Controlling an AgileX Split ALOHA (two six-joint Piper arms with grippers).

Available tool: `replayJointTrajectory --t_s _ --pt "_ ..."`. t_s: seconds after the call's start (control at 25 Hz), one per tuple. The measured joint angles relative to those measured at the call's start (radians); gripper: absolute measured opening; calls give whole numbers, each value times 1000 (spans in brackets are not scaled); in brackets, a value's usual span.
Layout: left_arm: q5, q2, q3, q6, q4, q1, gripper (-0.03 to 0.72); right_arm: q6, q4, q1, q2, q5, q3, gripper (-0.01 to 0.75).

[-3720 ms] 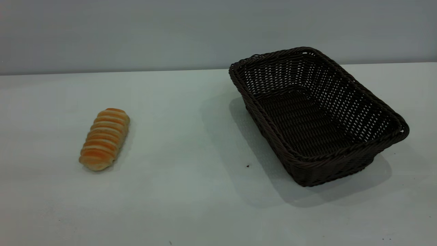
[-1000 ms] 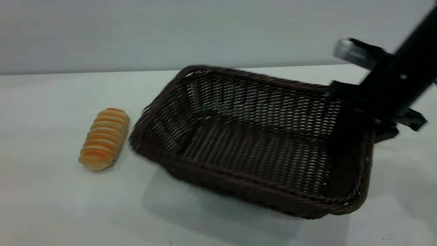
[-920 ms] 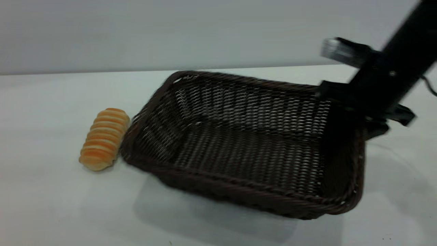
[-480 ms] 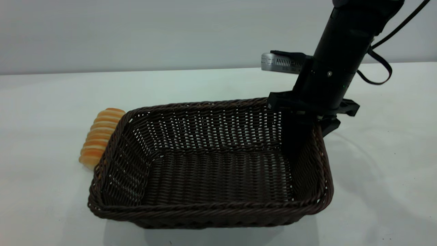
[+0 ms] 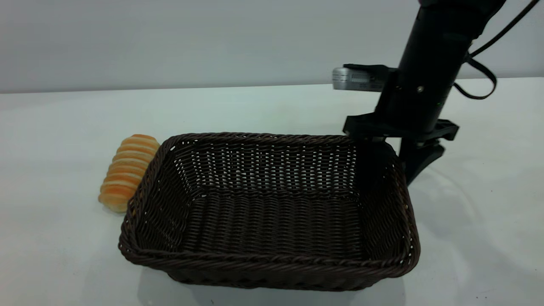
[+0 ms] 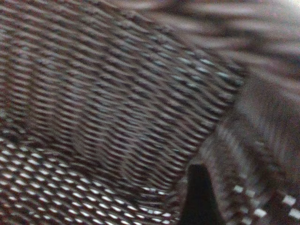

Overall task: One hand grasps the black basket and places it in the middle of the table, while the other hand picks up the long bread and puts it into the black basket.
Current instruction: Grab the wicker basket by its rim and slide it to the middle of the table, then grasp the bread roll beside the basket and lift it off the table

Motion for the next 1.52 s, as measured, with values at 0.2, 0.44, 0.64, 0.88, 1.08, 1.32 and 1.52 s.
replayJointTrajectory --t_s 0.2,0.44,0.64,0.88,1.08,1.32,1.52 --pt "0 0 0 2 12 0 468 32 -78 -43 -101 23 0 580" --pt "-49 87 0 2 -11 0 468 64 -190 -56 -278 147 0 552" --pt "-155 326 0 12 -49 0 468 92 -238 -43 -429 240 26 552" --pt "-407 702 -11 12 -134 0 468 96 -241 12 -664 232 191 551" --pt "-486 999 -142 73 -230 0 468 105 -240 74 -827 227 292 551" --pt "-522 1275 -336 216 -355 0 468 122 -238 91 -942 228 340 551" --pt "-501 1477 -514 378 -496 0 468 136 -238 91 -988 238 347 551"
